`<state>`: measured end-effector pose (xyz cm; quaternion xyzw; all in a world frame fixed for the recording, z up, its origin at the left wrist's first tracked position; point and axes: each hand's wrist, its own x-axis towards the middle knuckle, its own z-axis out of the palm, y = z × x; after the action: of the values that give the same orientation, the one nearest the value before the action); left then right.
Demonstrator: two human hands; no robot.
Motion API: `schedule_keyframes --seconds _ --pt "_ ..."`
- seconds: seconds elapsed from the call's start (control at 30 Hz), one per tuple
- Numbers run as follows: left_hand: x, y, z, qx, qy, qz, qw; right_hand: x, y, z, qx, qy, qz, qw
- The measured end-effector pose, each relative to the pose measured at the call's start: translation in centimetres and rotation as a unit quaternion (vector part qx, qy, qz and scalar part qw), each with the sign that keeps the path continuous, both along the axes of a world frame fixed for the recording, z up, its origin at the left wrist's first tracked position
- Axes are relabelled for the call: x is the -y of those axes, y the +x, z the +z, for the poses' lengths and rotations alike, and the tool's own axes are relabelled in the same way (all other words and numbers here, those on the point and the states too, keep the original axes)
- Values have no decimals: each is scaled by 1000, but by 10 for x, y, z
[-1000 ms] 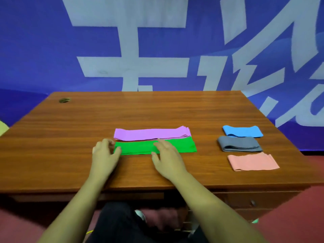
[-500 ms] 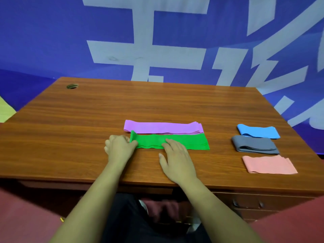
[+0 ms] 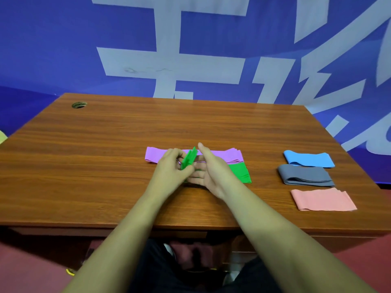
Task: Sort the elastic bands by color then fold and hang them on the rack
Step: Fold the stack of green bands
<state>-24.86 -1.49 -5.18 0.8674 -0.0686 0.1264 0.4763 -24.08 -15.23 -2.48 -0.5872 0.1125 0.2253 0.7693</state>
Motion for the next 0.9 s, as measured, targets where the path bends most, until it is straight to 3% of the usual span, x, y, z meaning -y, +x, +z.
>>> schedule_keyframes --seconds 0.13,0.27,0.37,0.63,0.8,0.9 --pt "-2 0 -7 6 20 -63 998 14 4 -5 -13 17 10 1000" --pt "-4 2 -20 22 70 -84 994 21 5 -12 -23 -27 -3 999" --pt "-3 1 -25 24 35 -69 997 27 9 -7 -17 -65 2 998" --pt "7 12 -27 -59 -86 -168 980 50 18 35 7 -22 59 998" --pt "14 16 -32 -52 -46 -160 985 67 21 42 -10 -26 61 998" --pt "11 17 -32 -97 -71 -188 975 77 23 37 -33 -29 43 998"
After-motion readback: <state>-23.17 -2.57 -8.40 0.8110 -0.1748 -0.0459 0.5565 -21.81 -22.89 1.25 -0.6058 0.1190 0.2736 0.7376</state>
